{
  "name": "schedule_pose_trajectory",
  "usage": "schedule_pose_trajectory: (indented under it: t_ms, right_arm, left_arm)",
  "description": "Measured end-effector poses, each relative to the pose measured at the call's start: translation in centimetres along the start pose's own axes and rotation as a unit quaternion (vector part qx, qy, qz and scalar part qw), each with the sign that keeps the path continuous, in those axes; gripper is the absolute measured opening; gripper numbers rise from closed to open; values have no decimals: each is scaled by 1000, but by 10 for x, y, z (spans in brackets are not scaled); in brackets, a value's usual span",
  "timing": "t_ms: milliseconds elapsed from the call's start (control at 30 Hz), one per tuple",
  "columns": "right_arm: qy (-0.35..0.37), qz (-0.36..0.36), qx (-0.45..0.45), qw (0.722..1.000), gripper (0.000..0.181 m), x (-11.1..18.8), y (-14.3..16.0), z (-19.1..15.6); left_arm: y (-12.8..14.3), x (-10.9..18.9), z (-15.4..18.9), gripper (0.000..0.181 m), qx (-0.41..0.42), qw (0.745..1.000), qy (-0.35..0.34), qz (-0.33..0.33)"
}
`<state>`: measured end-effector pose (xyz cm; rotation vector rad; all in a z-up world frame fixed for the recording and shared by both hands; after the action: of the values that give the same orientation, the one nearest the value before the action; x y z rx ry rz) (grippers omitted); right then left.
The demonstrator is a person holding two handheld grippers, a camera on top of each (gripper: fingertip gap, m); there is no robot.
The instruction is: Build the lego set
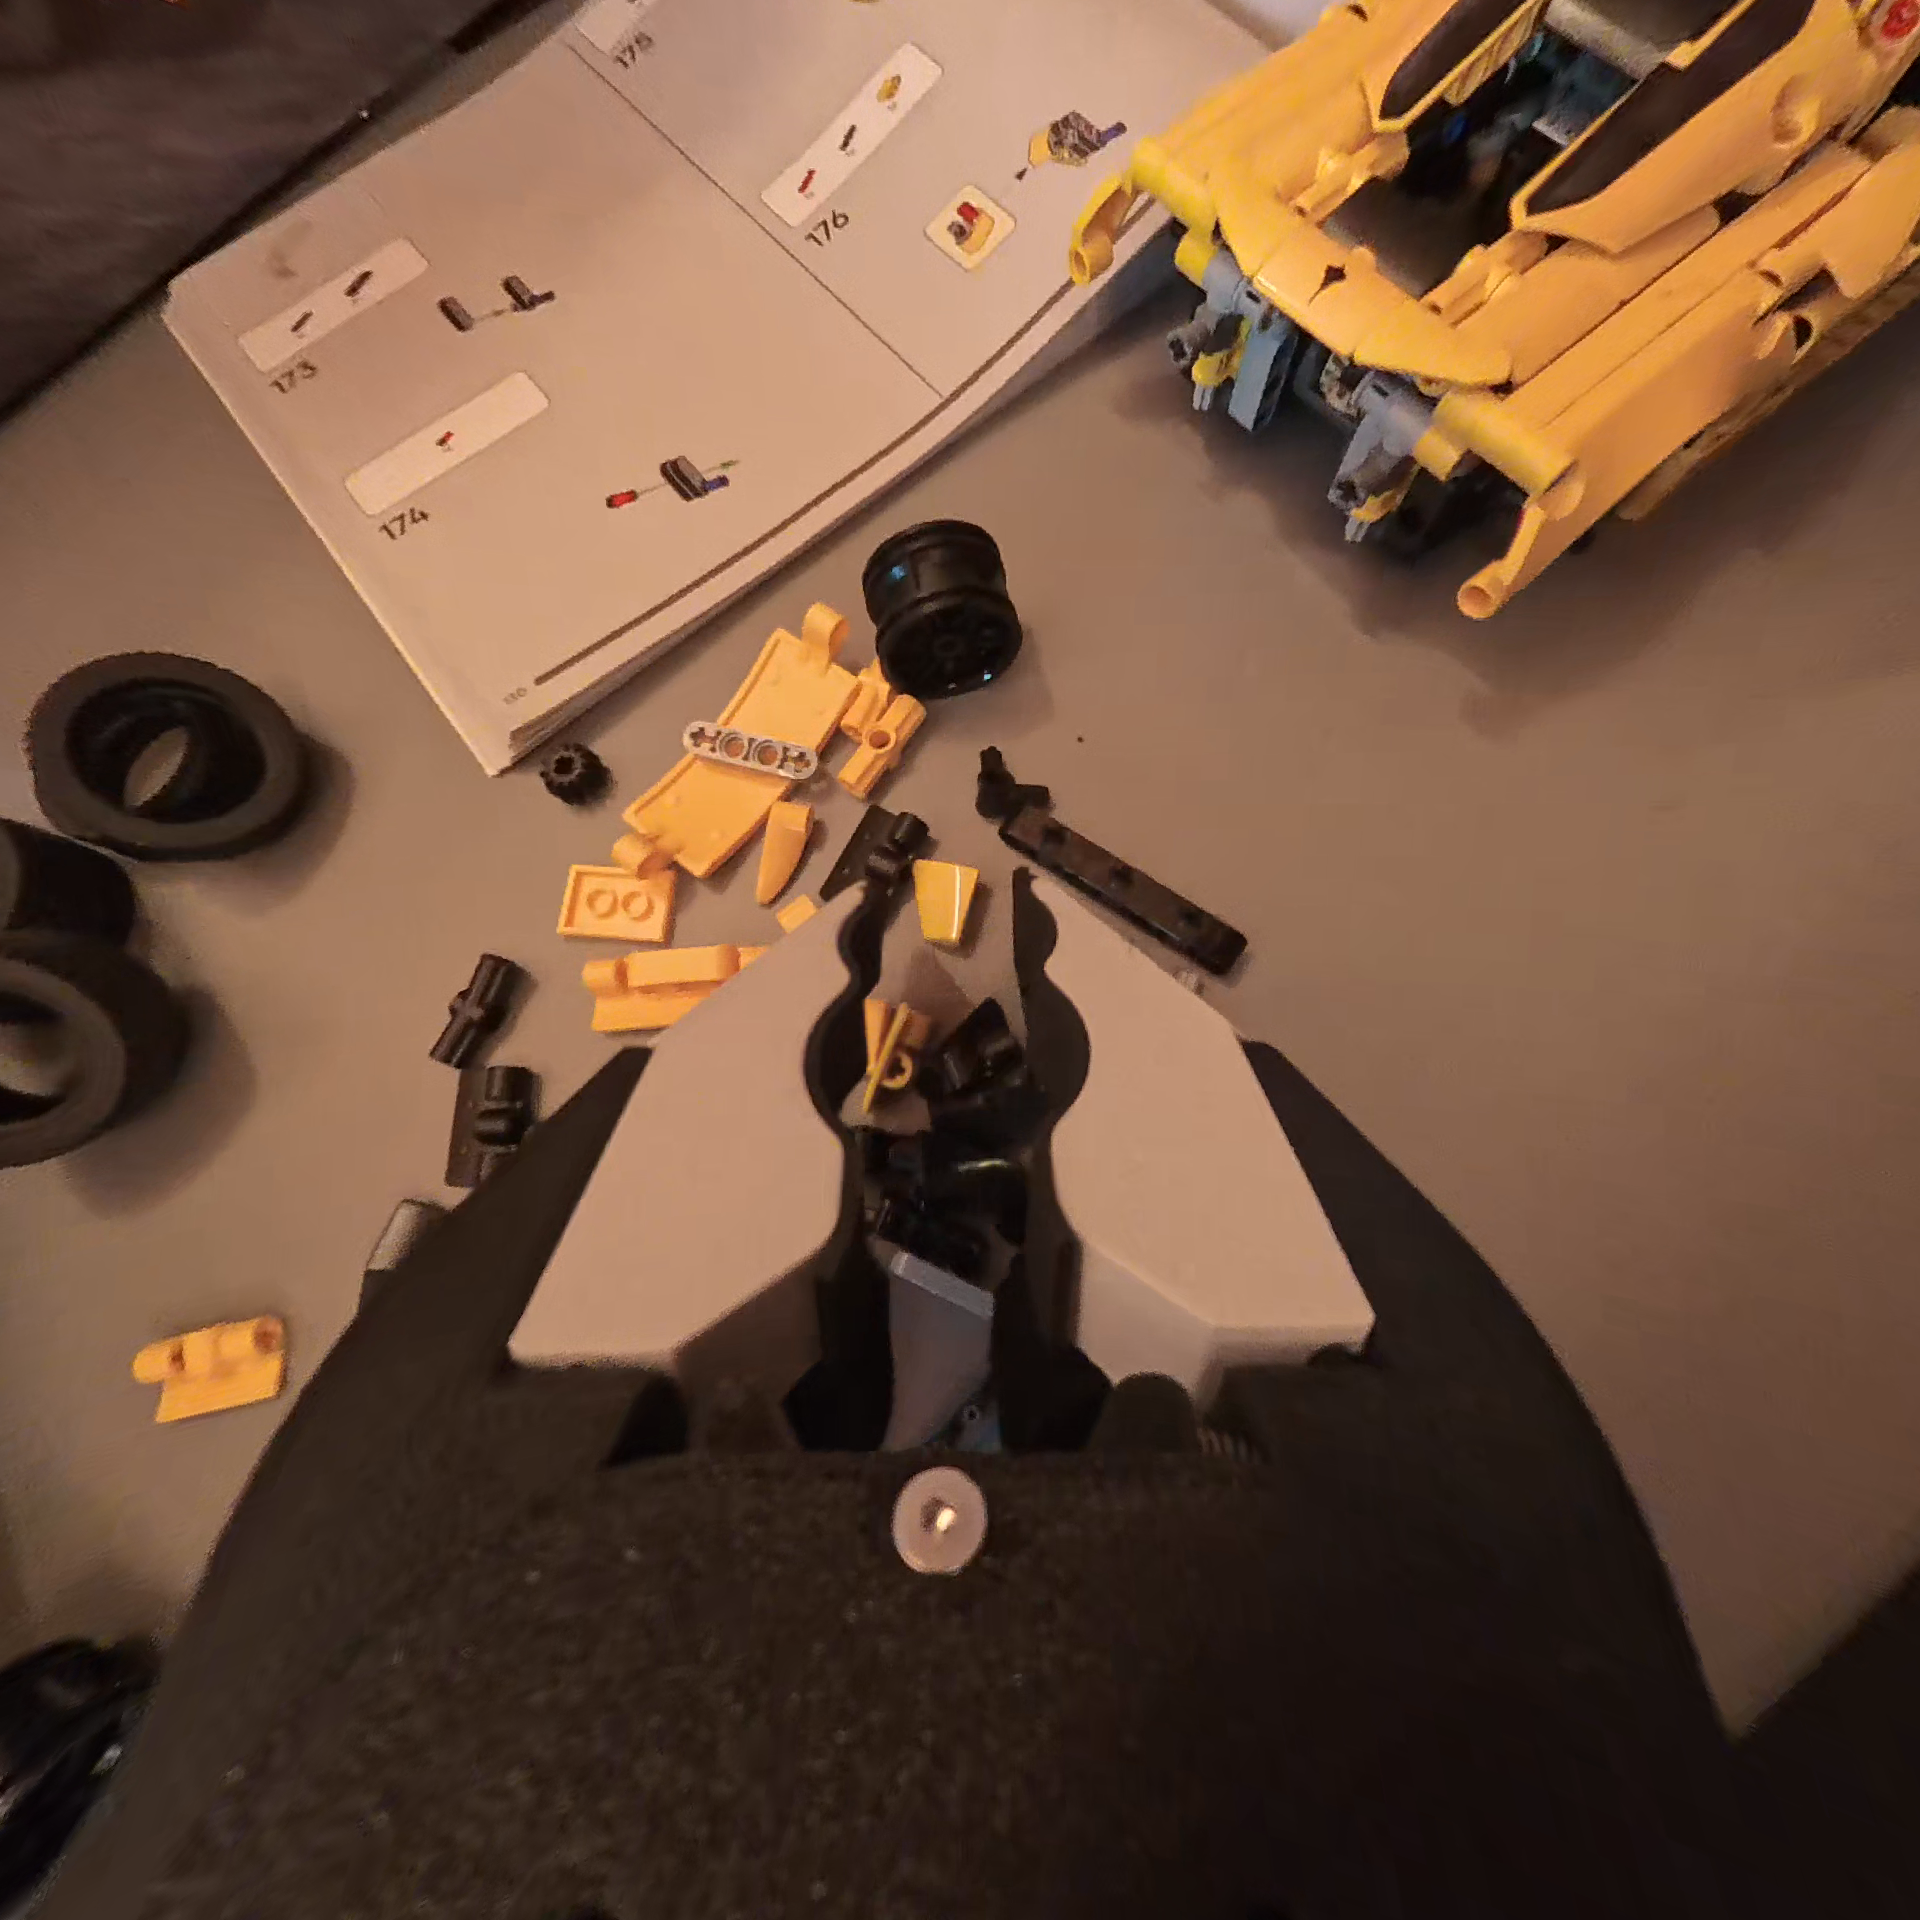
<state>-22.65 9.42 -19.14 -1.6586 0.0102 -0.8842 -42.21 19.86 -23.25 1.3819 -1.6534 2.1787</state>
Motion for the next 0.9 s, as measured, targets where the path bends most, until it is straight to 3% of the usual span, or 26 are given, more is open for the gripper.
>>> schedule_pose_trajectory:
  t_ms: [200,433,533,600,667,700,800,900]
  right_arm:
    - [-5,-3,-1,1000,17,-1,1,-1]
    - [-2,7,-4,1000,15,1,-2,0]
    - [14,21,-11,1000,12,6,-6,7]
    - [55,37,-18,998,12,15,-10,24]
    - [113,66,-22,991,17,34,-15,47]
    - [146,86,-25,985,18,47,-20,60]
    - [243,134,-24,960,20,108,-36,95]
    - [306,133,-17,943,20,171,-37,115]
  left_arm:
    - [10,-11,-2,11,-14,999,-13,-44]
    - [5,-10,3,8,-33,999,-13,-31]
    - [-16,4,25,8,-18,999,47,19]
    - [-36,16,65,7,-15,988,139,60]
    - [-43,17,121,7,-33,969,237,56]
    - [-39,9,144,7,-64,965,250,39]
    - [-21,-13,195,7,-146,956,254,1]
    - [-11,-26,211,7,-179,954,239,-24]
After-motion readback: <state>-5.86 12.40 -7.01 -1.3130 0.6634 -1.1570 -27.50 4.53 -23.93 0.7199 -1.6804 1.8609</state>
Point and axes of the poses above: each gripper's, where its closed fingertips meet, x back along the fingers, y out of its underside, z = x × y across the jaws, the point moved 1 cm from there along x, back along the fingers, and after that the axes turned 7 degrees about x, right-handed, at the moved point
